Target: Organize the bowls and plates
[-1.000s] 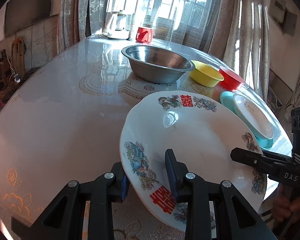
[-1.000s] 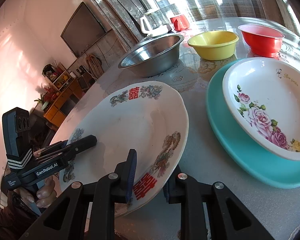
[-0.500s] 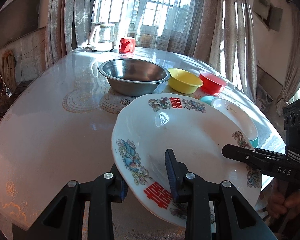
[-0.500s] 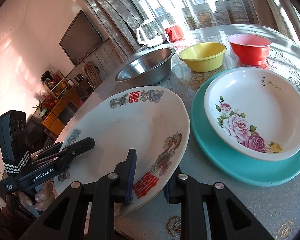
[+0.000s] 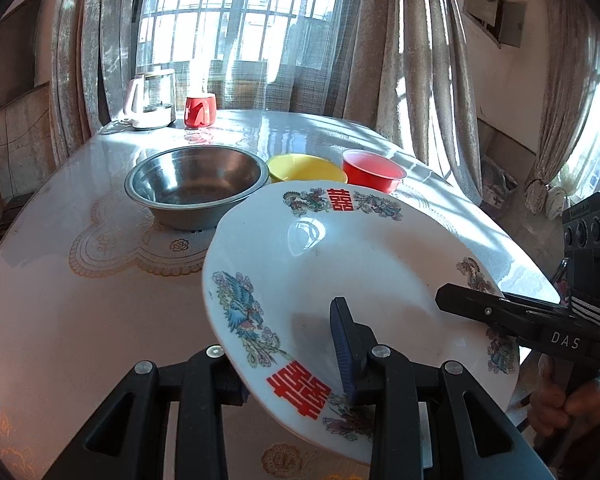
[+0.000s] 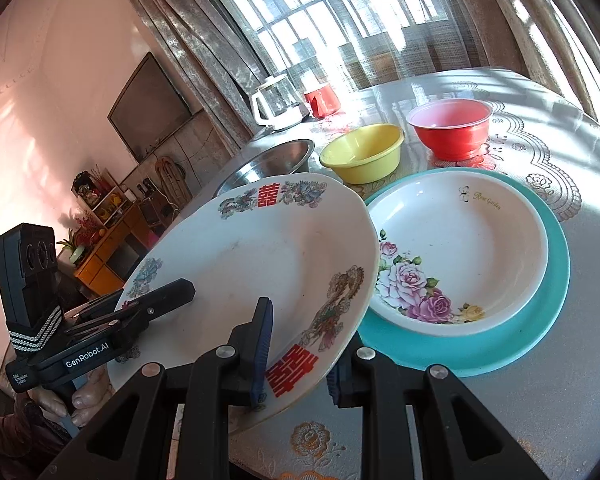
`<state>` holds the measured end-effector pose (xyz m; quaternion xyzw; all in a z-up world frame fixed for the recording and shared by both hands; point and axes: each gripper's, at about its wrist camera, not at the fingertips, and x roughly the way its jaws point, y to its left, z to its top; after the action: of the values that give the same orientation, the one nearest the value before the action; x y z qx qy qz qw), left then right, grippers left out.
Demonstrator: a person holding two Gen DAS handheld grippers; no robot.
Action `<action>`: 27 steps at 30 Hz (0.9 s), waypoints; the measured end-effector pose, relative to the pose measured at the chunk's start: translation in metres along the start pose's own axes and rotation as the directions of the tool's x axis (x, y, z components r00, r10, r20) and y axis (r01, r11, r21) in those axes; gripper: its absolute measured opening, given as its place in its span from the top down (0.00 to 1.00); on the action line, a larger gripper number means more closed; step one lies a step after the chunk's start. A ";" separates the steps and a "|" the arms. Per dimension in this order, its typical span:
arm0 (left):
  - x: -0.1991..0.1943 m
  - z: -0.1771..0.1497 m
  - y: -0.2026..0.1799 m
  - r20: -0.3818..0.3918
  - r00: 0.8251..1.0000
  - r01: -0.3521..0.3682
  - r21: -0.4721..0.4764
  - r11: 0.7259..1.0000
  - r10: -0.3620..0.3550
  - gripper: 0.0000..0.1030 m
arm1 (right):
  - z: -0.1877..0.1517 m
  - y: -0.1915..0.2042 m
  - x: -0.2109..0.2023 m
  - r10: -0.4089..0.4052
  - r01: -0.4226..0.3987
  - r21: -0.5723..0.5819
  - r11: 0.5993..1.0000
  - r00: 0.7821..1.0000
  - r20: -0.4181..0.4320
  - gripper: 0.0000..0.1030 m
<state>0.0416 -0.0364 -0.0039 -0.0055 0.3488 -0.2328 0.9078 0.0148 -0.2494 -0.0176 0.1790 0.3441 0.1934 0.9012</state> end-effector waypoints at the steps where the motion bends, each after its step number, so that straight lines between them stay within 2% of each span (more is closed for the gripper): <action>1: 0.002 0.003 -0.004 0.000 1.000 0.011 0.004 1.000 -0.011 0.68 | 0.001 -0.003 -0.004 -0.007 0.007 0.002 1.000 1.000 0.008 0.77; 15: 0.047 0.035 -0.044 -0.040 0.995 0.091 0.045 0.995 -0.089 0.68 | 0.013 -0.044 -0.032 -0.115 0.110 0.072 0.991 0.991 0.064 0.76; 27: 0.099 0.049 -0.070 -0.125 0.986 0.114 0.041 0.993 -0.109 0.66 | 0.022 -0.079 -0.034 -0.237 0.228 0.133 0.964 0.970 0.050 0.75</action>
<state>0.1076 -0.1491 -0.0175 0.0110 0.3974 -0.2914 0.8701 0.0244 -0.3377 -0.0200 0.2004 0.3447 0.0581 0.9152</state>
